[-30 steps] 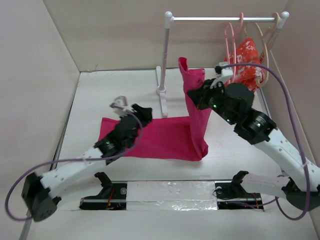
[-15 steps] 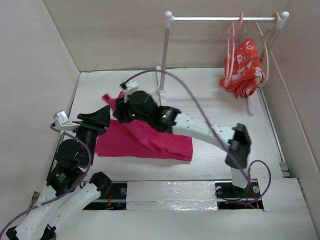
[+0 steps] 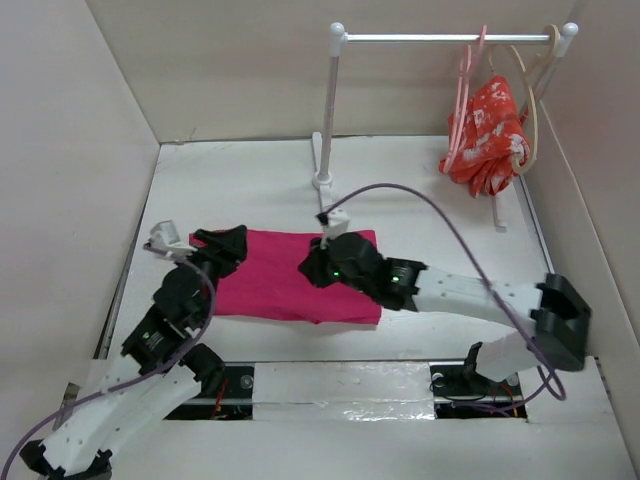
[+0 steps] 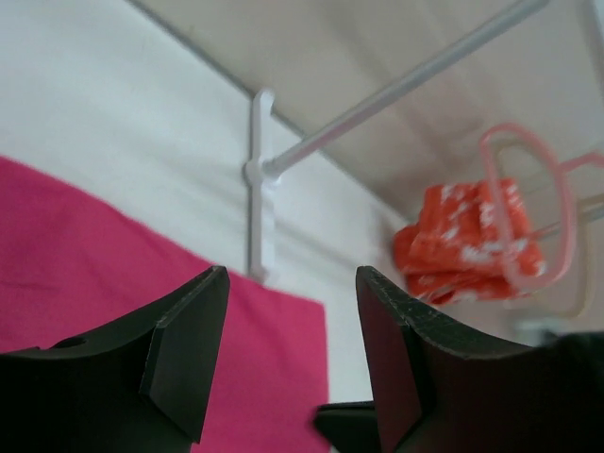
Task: Place the trousers on the hanger
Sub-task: Fold the trousers at the center of the board.
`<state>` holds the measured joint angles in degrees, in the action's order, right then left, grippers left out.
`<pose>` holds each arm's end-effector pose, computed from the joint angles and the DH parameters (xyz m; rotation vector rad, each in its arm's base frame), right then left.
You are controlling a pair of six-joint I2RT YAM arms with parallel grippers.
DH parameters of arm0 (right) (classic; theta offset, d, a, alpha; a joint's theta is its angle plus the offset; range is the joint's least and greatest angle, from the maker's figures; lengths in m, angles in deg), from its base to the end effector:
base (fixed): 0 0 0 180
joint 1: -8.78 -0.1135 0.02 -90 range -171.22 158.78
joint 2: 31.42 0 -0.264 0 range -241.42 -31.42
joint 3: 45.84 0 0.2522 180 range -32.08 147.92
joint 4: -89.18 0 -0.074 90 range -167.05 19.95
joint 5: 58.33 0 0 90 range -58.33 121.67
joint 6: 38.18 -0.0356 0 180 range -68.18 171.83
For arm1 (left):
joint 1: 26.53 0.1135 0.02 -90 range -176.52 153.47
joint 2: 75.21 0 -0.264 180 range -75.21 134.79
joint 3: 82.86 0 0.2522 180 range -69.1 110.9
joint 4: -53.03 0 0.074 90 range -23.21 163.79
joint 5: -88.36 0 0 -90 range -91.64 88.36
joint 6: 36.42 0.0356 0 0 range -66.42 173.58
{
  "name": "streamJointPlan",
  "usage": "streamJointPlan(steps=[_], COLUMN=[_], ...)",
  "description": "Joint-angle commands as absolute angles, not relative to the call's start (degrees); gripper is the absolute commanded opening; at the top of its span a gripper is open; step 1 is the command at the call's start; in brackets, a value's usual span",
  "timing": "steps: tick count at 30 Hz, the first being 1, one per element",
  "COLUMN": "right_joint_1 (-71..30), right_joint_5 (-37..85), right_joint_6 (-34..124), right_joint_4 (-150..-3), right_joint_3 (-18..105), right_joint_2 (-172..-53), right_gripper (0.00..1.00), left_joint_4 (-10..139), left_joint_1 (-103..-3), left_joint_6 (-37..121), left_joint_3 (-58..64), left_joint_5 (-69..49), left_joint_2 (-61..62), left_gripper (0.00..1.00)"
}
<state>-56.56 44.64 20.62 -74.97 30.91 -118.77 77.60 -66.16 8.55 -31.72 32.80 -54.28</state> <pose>0.1545 0.3175 0.2824 -0.4790 2.0678 0.8186 0.0854 -0.0446 0.3449 -0.5649 1.4279 -0.7469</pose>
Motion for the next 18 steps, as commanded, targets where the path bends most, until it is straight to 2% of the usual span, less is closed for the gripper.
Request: streamJointPlan(steps=[1,3,7,12,16,18], right_joint_1=[-55.47,-55.47,-55.47,-57.05,-58.37,-58.99], right_joint_5=[49.51,51.08,50.57,49.95,50.92,51.44], right_joint_6=[16.50,14.31,11.13,4.99,0.77,-0.03], right_joint_4=[-81.45,-81.63,-83.29,-87.59,-89.97,-89.89], right_joint_3=[21.57,14.35,4.42,-4.38,-10.18,-10.72], right_joint_2=[-109.22,-104.03,-100.68,-103.04,-105.24,-105.16], right_gripper=[0.14,0.12,0.12,0.06,0.03,0.03], left_joint_4=[70.76,64.38,56.70,50.63,49.83,49.04], left_joint_1=[-65.99,-65.99,-68.70,-75.29,-80.92,-84.35], left_joint_6=[6.83,6.48,6.65,9.73,5.78,3.06], left_joint_3=[-37.27,-42.54,-44.49,-44.75,-48.26,-51.16], left_joint_5=[26.85,22.81,20.69,19.54,20.33,22.51], left_joint_2=[-46.93,-41.76,-32.25,-23.64,-19.14,-17.56], left_gripper=[0.54,0.54,0.51,0.40,0.27,0.24])
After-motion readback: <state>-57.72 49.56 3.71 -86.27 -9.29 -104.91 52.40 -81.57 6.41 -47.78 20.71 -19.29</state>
